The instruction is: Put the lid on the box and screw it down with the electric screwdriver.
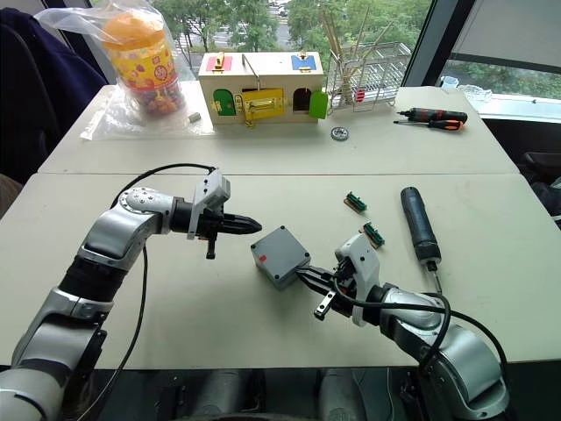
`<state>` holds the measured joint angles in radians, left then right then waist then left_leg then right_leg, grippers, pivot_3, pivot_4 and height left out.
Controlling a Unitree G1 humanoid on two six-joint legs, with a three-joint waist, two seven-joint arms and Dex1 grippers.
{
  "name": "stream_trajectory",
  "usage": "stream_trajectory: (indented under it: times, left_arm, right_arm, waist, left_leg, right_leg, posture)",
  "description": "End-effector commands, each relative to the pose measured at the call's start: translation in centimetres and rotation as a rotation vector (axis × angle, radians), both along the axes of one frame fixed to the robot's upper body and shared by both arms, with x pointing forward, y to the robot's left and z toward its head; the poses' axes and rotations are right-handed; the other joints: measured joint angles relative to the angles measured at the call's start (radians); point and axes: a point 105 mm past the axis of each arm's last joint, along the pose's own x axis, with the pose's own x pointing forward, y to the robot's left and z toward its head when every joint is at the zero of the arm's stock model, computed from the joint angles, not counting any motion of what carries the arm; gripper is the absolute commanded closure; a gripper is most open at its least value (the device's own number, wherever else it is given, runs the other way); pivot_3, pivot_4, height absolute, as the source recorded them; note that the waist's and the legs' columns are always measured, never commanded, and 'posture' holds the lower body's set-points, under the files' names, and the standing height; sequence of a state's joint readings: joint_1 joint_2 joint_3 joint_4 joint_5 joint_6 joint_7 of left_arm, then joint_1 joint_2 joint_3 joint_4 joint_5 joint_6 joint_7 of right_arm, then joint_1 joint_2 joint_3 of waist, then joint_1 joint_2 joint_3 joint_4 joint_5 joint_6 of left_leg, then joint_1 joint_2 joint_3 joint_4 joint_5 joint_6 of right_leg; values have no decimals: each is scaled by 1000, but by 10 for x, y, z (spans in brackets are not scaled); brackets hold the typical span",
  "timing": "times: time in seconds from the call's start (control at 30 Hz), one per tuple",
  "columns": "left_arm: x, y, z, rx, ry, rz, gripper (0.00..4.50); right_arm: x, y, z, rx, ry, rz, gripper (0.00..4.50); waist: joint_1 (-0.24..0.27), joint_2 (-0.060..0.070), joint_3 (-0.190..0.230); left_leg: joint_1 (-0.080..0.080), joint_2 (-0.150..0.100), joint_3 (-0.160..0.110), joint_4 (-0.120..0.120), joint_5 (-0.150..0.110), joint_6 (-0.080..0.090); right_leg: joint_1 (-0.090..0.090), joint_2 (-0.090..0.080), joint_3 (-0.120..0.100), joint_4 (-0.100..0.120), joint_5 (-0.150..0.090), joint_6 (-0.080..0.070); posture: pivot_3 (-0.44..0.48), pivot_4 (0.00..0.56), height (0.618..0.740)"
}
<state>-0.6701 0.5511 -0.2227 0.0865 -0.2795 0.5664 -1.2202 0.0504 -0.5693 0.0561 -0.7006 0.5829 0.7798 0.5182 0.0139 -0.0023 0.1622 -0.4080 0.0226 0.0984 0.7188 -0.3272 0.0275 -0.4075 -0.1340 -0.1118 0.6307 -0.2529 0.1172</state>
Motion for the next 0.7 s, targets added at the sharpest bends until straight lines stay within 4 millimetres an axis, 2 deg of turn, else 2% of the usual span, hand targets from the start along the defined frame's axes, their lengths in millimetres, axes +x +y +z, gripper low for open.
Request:
stream_trajectory:
  times: [0.03, 0.43, 0.7]
  left_arm:
    - [-9, -7, 6, -13, -16, -44, 4500]
    - [-17, -14, 0, -9, 4, -70, 4500]
    - [-11, -10, 8, -29, -7, -45, 4500]
  right_arm:
    - [-1, 3, 6, 9, -30, 16, 4415]
    - [-1, 2, 6, 10, -30, 10, 4415]
    - [-1, 1, 6, 7, -29, 11, 4415]
  waist:
    - [0, 0, 0]
    - [0, 0, 0]
    - [0, 0, 0]
  left_leg:
    - [0, 0, 0, 0, 0, 0]
    - [0, 0, 0, 0, 0, 0]
    - [0, 0, 0, 0, 0, 0]
  right_leg:
    - [0, 0, 0, 0, 0, 0]
    - [0, 0, 0, 0, 0, 0]
    - [0, 0, 0, 0, 0, 0]
  posture:
    - [0, 150, 711]
    - [0, 150, 711]
    - [0, 150, 711]
